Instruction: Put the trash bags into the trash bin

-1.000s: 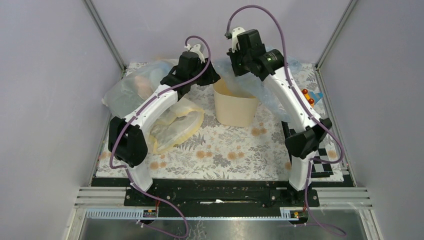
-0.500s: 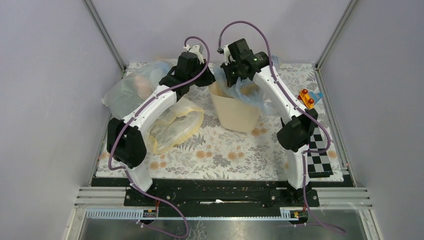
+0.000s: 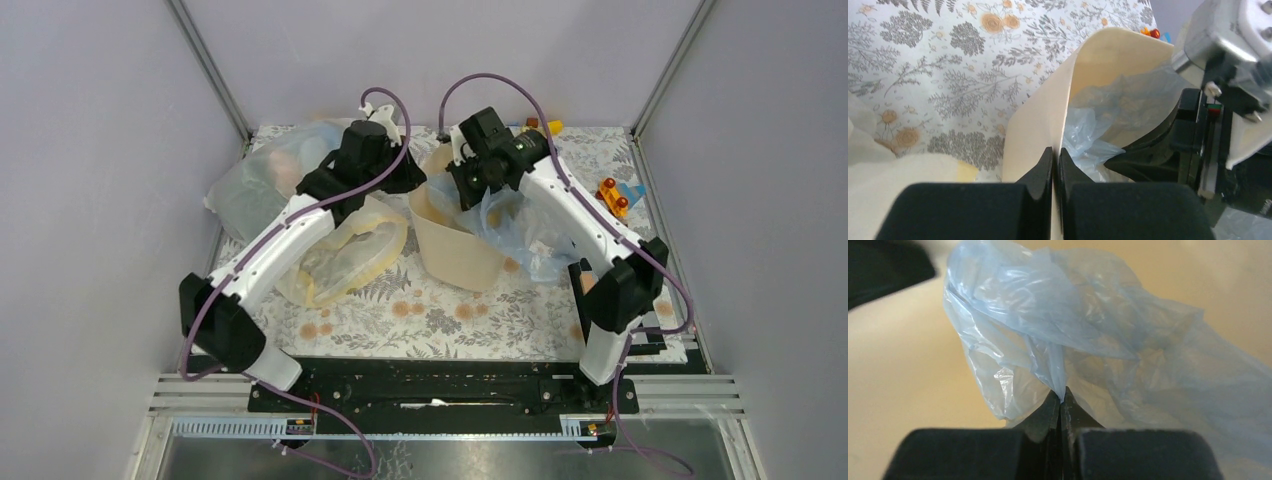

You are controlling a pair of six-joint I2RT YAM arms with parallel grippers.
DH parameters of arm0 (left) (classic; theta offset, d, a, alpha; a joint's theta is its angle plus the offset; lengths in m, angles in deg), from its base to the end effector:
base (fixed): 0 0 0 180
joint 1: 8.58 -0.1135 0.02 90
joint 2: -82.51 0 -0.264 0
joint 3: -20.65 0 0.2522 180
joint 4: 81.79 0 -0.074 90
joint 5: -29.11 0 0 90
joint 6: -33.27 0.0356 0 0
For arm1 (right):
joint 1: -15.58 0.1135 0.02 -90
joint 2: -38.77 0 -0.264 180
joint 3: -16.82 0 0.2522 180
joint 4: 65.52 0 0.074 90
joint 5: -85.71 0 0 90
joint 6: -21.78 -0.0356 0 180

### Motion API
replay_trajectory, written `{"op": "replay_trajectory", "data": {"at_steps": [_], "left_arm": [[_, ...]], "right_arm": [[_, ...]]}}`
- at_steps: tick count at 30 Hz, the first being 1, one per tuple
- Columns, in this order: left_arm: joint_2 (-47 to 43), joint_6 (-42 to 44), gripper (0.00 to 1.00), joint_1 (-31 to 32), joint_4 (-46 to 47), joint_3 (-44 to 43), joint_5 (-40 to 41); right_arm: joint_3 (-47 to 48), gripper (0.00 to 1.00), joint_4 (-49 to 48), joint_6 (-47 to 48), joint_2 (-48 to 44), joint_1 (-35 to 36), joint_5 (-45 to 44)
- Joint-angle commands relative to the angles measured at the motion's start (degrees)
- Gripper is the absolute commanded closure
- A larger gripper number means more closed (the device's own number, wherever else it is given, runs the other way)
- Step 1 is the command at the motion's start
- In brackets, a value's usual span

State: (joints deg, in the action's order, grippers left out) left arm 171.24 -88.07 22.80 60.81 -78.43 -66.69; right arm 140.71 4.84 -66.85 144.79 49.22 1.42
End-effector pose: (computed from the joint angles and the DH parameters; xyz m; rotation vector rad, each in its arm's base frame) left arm 0.3052 -0.1904 0.3730 0.0669 2.1322 -0.7715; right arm 0.3306 0.2243 0.3578 -0.7975 2.3869 0.3580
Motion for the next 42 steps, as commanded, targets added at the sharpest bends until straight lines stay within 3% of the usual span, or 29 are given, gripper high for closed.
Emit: {"op": "replay_trajectory", "data": {"at_steps": [1, 6, 8, 13, 17, 23, 29, 33, 38, 42], "left_arm": [[-9.1, -1.5, 1.0, 2.3, 3.2, 3.7, 0.6], [-14.0, -4.4, 1.0, 3.8, 5.1, 10.8, 0.0], [-15.8, -4.8, 0.98, 4.2, 5.2, 12.5, 1.5], [-18.2, -4.5, 0.79, 4.4, 4.5, 14.4, 3.0], [-19.5, -4.6, 0.65, 4.4, 4.5, 15.3, 2.4], [-20.2, -4.1, 0.57, 4.4, 4.5, 16.2, 1.4], [-21.5, -3.0, 0.46, 4.4, 3.7, 16.1, 1.3], [-23.9, -2.0, 0.37, 4.4, 2.4, 15.4, 1.7], [-27.5, -1.8, 0.24, 4.4, 1.3, 14.5, 0.5], [-28.1, -1.3, 0.23, 5.0, 1.7, 12.7, -3.2]], "right_arm": [[-4.5, 1.0, -3.7, -2.8, -6.5, 5.7, 2.0], [-8.8, 0.96, -8.2, -5.5, -7.6, 8.4, 2.5], [-9.1, 0.85, -8.9, -6.0, -7.4, 8.8, 3.1], [-8.2, 0.63, -10.3, -6.7, -8.9, 9.0, 3.3], [-6.4, 0.4, -10.5, -6.7, -11.4, 8.9, 4.3], [-5.2, 0.24, -10.4, -6.6, -16.4, 8.9, 4.7], [-2.3, 0.13, -9.4, -5.7, -20.4, 8.9, 3.5], [-1.9, 0.09, -8.3, -4.4, -24.0, 8.9, -3.7], [-7.0, 0.08, -10.1, -5.6, -31.8, 8.9, -10.7], [-13.6, 0.08, -13.4, -7.7, -41.1, 8.9, -15.1]]}}
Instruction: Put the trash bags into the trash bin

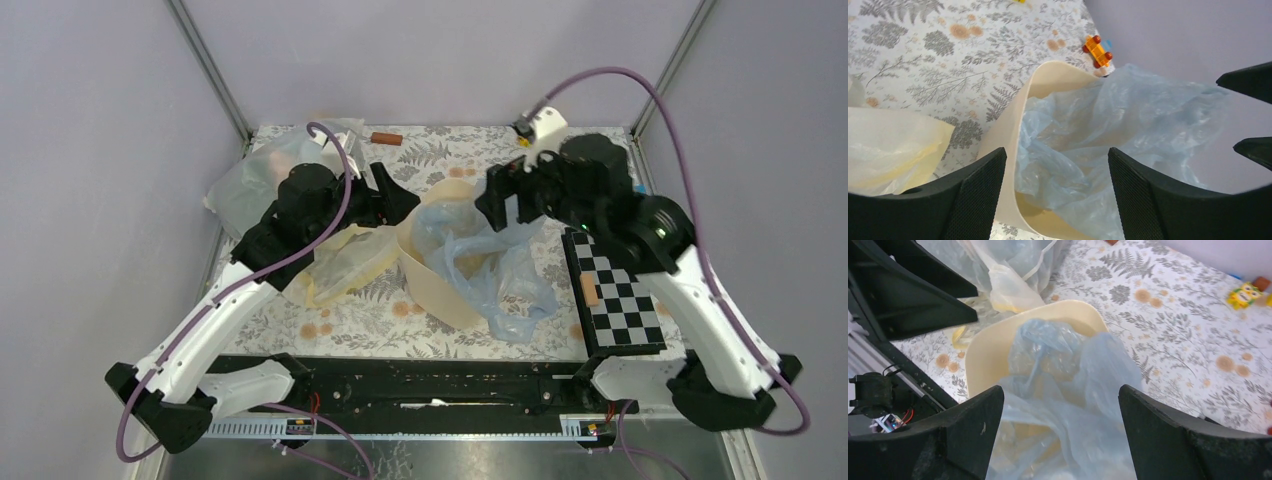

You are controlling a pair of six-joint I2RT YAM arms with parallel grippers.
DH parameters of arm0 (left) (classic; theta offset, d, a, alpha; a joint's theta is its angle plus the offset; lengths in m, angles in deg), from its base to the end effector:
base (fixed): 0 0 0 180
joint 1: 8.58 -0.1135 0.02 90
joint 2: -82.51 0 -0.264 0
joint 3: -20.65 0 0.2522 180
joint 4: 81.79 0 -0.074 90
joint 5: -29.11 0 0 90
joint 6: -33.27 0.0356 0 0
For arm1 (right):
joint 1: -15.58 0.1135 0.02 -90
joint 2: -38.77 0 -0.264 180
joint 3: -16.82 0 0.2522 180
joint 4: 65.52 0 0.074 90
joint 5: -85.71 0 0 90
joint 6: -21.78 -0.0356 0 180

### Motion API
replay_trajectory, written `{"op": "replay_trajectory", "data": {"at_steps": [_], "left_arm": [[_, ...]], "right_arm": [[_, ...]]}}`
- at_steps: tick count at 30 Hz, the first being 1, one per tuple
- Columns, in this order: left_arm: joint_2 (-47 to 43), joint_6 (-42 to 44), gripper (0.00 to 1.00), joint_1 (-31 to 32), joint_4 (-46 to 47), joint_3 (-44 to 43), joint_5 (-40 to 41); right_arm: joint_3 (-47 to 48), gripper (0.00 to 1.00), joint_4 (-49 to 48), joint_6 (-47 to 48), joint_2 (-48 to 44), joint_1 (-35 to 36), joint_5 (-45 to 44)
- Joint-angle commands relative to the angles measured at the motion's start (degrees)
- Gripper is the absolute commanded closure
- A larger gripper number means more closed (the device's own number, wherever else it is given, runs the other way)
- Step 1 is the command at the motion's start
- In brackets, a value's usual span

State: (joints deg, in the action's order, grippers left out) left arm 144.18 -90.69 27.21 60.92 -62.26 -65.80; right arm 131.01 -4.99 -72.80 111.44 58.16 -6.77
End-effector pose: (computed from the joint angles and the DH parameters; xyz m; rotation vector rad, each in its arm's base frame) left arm 0.1888 -0.1399 0.4070 0.0942 1.9517 -0.9094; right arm 0.1732 0.1570 0.4970 -0.6019 1.8399 0.5138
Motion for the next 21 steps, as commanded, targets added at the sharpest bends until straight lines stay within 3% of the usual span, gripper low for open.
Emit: {"op": "replay_trajectory", "data": {"at_steps": [1, 5, 10, 21], "left_arm": [[-0.6, 1.9, 0.23, 0.9, 2.0, -4.0, -5.6], [2.3, 3.8, 0.23, 4.2, 3.0, -7.0, -8.0], [5.1, 5.6, 0.26, 8.8, 6.2, -9.6, -7.0], [13.0, 14.5, 0.31, 20.3, 8.7, -16.7, -0.3]], "right_arm": [[-5.6, 0.09, -4.2, -2.3, -9.8, 0.0, -8.6], [-10.5, 0.14, -5.0, -4.5, -15.9, 0.0, -15.2], [-17.2, 0.32, -5.2, -8.8, -21.8, 0.0, -26.0], [-26.5, 0.43, -10.9, -12.6, -25.9, 0.0, -20.5]]}}
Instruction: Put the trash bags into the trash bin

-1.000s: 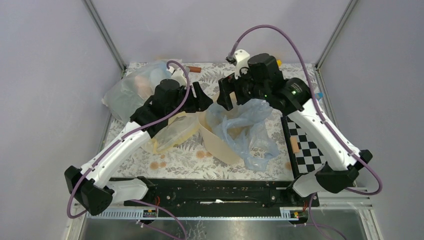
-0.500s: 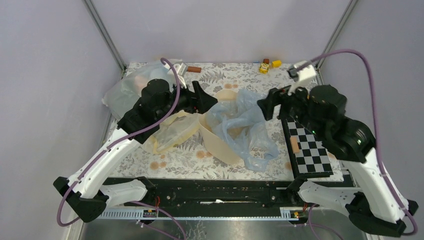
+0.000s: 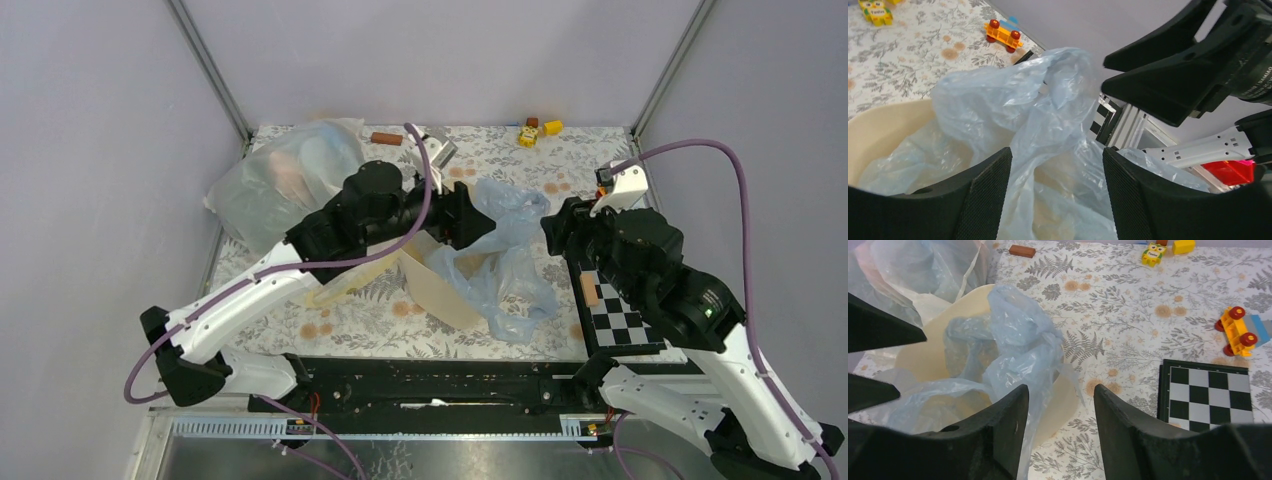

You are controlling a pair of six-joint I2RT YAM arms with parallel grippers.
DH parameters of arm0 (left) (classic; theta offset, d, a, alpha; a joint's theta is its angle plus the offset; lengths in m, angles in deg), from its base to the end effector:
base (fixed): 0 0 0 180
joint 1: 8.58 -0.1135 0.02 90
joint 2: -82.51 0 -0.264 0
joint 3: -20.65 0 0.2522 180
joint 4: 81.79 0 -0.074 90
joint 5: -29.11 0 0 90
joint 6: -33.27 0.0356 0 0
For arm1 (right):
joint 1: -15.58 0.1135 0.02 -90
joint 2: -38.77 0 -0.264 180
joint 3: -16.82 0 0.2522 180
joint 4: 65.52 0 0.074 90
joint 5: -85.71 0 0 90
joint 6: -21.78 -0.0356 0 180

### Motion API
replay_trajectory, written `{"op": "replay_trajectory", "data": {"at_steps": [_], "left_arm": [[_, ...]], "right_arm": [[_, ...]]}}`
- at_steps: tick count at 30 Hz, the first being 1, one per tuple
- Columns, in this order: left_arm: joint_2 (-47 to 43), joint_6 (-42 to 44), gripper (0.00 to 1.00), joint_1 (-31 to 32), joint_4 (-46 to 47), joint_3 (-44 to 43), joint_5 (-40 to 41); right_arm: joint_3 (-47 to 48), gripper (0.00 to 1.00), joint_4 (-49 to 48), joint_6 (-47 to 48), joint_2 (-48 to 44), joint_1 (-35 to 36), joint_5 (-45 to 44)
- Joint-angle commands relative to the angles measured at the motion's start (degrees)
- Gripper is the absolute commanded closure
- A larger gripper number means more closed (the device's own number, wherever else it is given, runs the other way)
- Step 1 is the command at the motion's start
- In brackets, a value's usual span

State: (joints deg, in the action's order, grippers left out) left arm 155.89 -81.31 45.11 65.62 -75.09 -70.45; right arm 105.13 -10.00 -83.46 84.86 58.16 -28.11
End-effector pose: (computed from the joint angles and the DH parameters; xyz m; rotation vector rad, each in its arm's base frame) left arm 0.1641 -0.2332 0.4430 0.6016 1.7925 -1.1172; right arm 0.1035 0.0756 0.4487 -0.1314 1.7915 0.3506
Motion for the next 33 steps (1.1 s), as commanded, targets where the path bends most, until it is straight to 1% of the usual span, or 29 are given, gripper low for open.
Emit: {"op": "replay_trajectory", "data": {"at_steps": [1, 5, 8, 10, 12, 13, 17, 21, 25, 28, 33], "left_arm": [[1.7, 5.7, 0.32, 3.0, 4.0, -4.2, 5.6], [2.6, 7.7, 0.36, 4.1, 4.1, -4.6, 8.9], [2.7, 9.4, 0.37, 4.8, 4.8, -3.9, 11.5], [2.4, 10.5, 0.37, 4.9, 5.8, -3.2, 12.1], [1.9, 11.7, 0.36, 5.1, 7.3, -2.4, 11.9], [1.6, 12.4, 0.34, 5.1, 8.1, -1.9, 11.6], [0.1, 14.9, 0.26, 5.0, 9.3, -1.2, 12.0], [-0.9, 15.6, 0.25, 5.1, 9.9, -1.0, 10.5], [-2.3, 15.3, 0.26, 5.1, 11.2, 0.6, 9.8], [-3.8, 15.8, 0.25, 5.1, 12.1, 2.4, 11.8], [-4.0, 16.1, 0.24, 5.1, 11.5, 3.0, 15.7]], "right_arm": [[-0.7, 0.44, -6.7, -2.0, 1.1, 0.0, 1.1], [-0.5, 0.48, -7.7, -3.1, 3.5, 0.0, -2.1], [-1.1, 0.58, -9.0, -3.4, 4.7, 0.0, -4.4], [-1.4, 0.72, -10.8, -3.5, 5.0, 0.0, -2.5], [-1.1, 0.93, -12.4, -4.0, 5.2, 0.0, 0.4], [-0.6, 1.0, -13.0, -4.3, 5.5, 0.0, 1.8], [2.1, 1.0, -15.2, -6.0, 7.3, 0.0, 8.9], [3.5, 1.0, -19.3, -8.5, 8.8, 0.0, 15.3], [3.0, 1.0, -24.8, -11.7, 9.8, 0.0, 18.9], [2.6, 1.0, -28.4, -13.9, 10.7, 0.0, 20.8], [1.8, 1.0, -33.0, -17.0, 11.9, 0.0, 23.7]]}}
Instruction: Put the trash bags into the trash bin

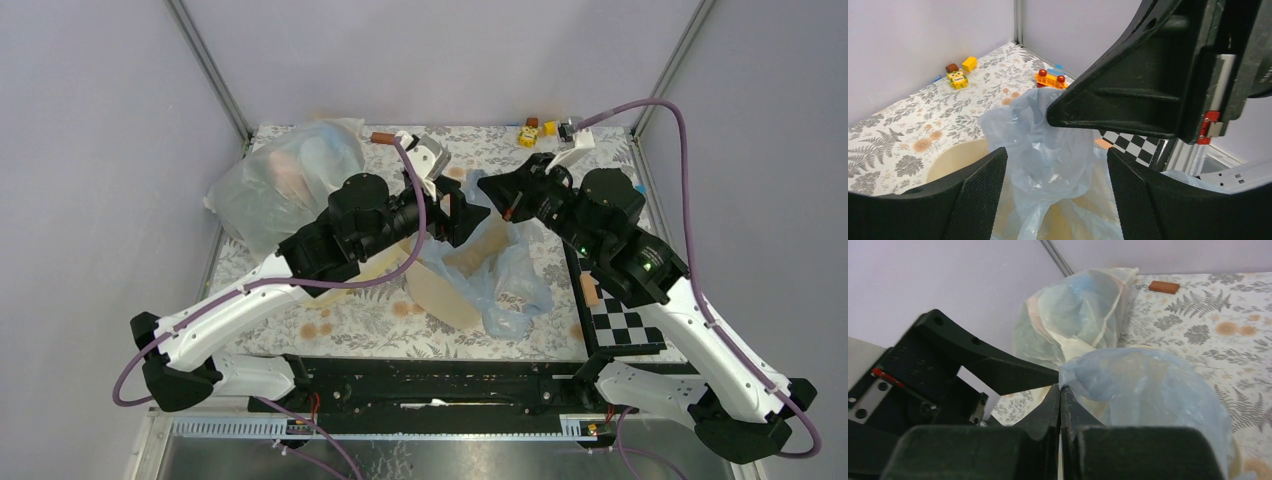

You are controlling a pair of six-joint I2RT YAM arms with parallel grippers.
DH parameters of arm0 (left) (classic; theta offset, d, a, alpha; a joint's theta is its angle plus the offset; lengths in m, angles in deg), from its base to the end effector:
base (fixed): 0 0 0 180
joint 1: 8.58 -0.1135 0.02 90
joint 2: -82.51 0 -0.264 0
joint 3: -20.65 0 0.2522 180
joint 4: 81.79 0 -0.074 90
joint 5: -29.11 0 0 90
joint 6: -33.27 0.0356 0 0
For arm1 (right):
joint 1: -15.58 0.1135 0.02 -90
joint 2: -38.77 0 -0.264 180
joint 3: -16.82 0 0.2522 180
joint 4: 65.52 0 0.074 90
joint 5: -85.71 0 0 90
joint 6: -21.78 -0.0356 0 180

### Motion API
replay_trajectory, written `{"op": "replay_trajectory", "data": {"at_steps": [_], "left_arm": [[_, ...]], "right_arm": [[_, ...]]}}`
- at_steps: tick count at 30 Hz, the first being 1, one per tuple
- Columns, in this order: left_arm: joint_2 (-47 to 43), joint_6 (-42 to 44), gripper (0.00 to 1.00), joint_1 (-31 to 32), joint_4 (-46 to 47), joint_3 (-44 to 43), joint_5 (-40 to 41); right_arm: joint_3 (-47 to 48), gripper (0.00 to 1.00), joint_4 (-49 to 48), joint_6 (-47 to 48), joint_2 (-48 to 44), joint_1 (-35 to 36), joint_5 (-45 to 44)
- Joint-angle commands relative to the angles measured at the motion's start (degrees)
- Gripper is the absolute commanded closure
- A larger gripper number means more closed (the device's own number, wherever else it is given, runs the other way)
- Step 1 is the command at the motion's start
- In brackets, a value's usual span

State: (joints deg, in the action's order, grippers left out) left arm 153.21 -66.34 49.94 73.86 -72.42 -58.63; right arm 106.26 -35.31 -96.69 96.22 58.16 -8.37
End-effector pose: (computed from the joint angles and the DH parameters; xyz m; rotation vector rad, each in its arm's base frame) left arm 0.1450 -0.2342 0.4549 0.6657 1.5411 -0.8808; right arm 0.1499 0.1343 0.4730 -0.1393 1.6087 0.9204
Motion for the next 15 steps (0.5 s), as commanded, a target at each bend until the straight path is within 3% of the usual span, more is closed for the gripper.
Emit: {"op": "replay_trajectory", "data": {"at_steps": [1, 9, 11, 15], "left_arm": [[-1.0, 1.0, 0.24, 0.2, 3.2, 0.3, 5.0], [2.8, 1.1, 0.33, 0.2, 5.8, -0.7, 9.0], [4.3, 0.7, 0.43, 0.1, 4.5, -1.9, 12.6], [4.4, -0.2, 0.84, -0.8, 2.6, -2.8, 17.3]], "right_arm": [[0.5, 1.0, -8.2, -4.3, 0.7, 0.0, 3.9], [0.0, 0.99, -10.3, -6.6, 0.6, 0.0, 5.5], [-0.4, 0.93, -10.2, -6.5, -0.4, 0.0, 4.4], [-1.7, 0.72, -9.0, -4.8, -3.3, 0.0, 0.7]]}}
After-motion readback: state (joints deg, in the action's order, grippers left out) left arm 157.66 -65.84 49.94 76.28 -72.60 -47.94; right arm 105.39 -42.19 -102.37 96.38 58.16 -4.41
